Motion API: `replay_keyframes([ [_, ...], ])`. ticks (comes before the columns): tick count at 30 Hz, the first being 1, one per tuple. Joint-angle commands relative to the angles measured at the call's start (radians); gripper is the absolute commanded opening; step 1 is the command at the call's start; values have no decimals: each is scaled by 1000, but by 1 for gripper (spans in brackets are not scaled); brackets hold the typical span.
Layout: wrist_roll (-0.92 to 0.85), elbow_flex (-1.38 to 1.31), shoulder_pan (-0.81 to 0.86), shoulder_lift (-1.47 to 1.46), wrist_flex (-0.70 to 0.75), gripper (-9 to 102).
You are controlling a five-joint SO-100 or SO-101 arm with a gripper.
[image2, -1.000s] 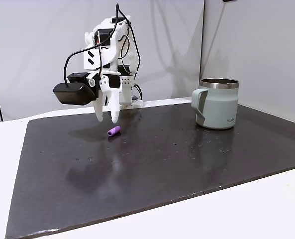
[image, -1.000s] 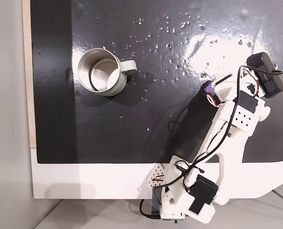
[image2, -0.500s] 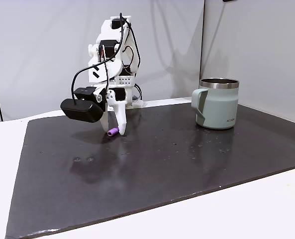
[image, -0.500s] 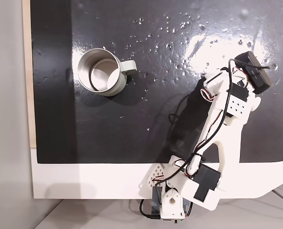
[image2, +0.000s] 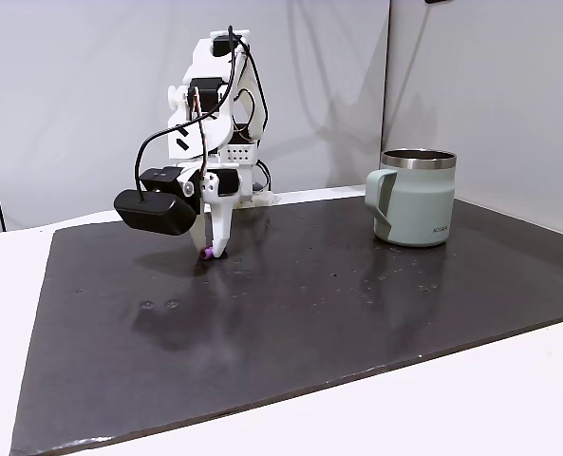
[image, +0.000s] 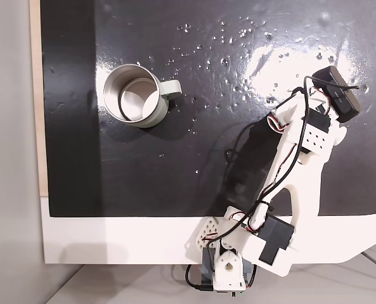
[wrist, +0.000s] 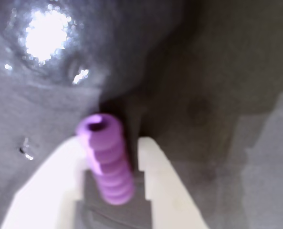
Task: Grasp a pengrip and put it in the cup.
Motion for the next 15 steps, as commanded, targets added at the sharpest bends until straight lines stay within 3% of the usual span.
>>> replay_keyframes([
  [1,-17,-41,-3,-5,-28,2],
  [15,-32,-66,18,-37,-32,0],
])
